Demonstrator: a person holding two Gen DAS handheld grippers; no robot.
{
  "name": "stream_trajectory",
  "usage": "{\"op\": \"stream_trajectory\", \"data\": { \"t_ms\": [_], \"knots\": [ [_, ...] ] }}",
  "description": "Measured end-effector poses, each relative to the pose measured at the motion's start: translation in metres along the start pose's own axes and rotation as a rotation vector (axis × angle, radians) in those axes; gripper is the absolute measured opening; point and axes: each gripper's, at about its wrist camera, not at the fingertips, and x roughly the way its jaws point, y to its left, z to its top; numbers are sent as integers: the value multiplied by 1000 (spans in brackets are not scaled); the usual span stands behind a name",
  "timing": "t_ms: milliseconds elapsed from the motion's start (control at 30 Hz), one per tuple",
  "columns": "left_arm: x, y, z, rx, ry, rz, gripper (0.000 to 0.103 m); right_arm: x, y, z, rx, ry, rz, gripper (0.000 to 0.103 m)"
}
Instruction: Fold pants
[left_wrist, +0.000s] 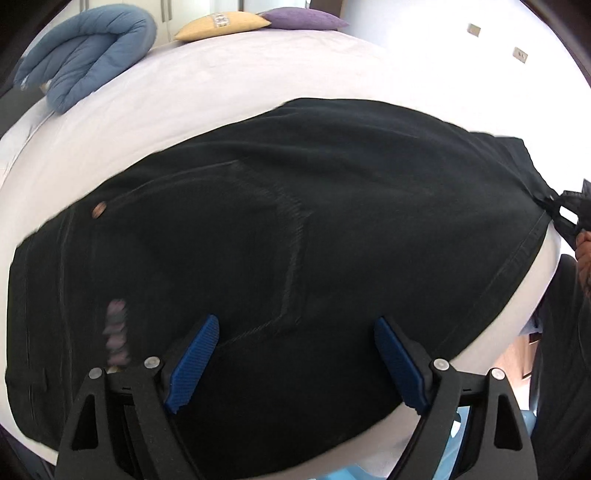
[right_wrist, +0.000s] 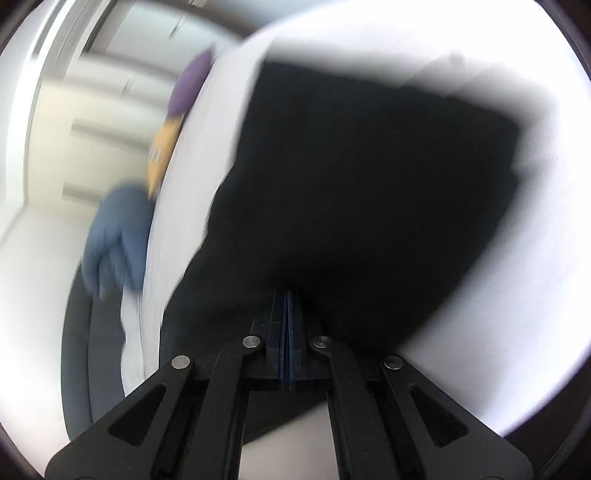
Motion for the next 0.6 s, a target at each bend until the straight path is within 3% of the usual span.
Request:
{"op": "stream_trajectory", "data": {
  "t_ms": [100,167,200,267,400,500,567,600],
  "knots": [
    [-9,4,3,-26,-10,21,86,-46,-24,31,94,-149,-78,0],
    [-26,9,8,-78,-66,-12,82,-62,3,36,11,-212,-165,5],
    [-36,14,13,-103,-105,-31,82,-62,22,34,-41,-213,-147,5],
    [-45,21,30,-148,-164,-51,82,-41,61,23,-126,-141,-26,5],
    [-36,31,78,-199,-229,-84,82,61,155,-36,-284,135,204,5],
    [-7,33,113,-210,-217,-96,82,146,215,-101,-394,344,284,5],
    [21,39,125,-232,-170,-96,78,202,235,-135,-395,493,324,5],
    [37,42,127,-234,-133,-70,76,227,237,-144,-392,531,302,5]
  ]
}}
